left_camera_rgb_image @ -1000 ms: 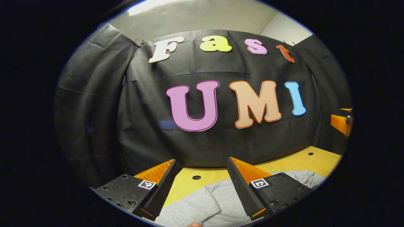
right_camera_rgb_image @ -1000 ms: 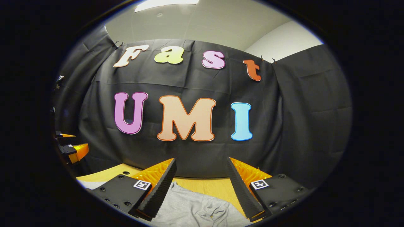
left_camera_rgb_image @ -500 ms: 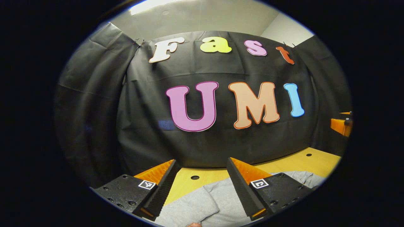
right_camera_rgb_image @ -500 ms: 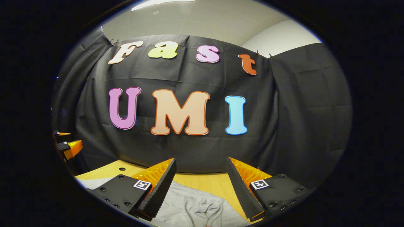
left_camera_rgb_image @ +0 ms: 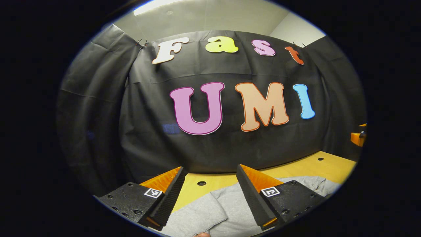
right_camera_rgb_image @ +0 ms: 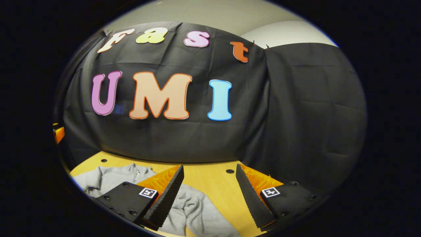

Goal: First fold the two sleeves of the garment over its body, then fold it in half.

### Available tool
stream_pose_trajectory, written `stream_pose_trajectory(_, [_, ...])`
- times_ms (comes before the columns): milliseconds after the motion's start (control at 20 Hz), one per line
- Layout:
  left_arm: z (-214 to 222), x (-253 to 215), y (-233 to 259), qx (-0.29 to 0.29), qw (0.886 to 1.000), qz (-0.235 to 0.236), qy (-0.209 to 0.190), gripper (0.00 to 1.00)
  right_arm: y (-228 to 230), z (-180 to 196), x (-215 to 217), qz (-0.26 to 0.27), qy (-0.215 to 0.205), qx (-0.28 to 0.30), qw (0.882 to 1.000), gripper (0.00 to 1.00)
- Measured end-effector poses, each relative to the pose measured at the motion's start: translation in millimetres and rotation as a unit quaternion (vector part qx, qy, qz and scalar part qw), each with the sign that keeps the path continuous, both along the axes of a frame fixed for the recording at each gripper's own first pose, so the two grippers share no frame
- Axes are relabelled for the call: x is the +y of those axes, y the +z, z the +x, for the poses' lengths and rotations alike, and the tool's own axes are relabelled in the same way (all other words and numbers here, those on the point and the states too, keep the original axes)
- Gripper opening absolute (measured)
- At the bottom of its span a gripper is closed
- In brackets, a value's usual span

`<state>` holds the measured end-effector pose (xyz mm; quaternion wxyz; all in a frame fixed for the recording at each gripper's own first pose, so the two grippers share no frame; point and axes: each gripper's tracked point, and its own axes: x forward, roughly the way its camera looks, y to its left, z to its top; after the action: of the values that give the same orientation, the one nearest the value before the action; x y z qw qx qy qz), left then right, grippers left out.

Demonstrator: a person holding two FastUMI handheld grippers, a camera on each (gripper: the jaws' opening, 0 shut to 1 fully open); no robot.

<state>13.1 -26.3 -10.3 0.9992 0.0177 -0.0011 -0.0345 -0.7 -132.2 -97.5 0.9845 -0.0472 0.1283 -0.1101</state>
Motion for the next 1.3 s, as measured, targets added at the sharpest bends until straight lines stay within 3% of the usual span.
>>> stream_pose_trajectory(100, [-1,-4,-1,0.0,1.0,0.0,-0.005,0.9,-16,-8,-12,-0.002,-0.008,0.021,1.0,0.99])
stream_pose_trajectory(650, [4,-21,-10,0.013,1.0,0.004,-0.018,0.96,-105,-62,-53,-0.03,-0.018,0.138,0.99,0.99])
stream_pose_trajectory(1300, [5,-45,-17,0.023,0.999,0.012,-0.032,0.93,-201,-134,-63,0.024,-0.022,0.27,0.962,0.99])
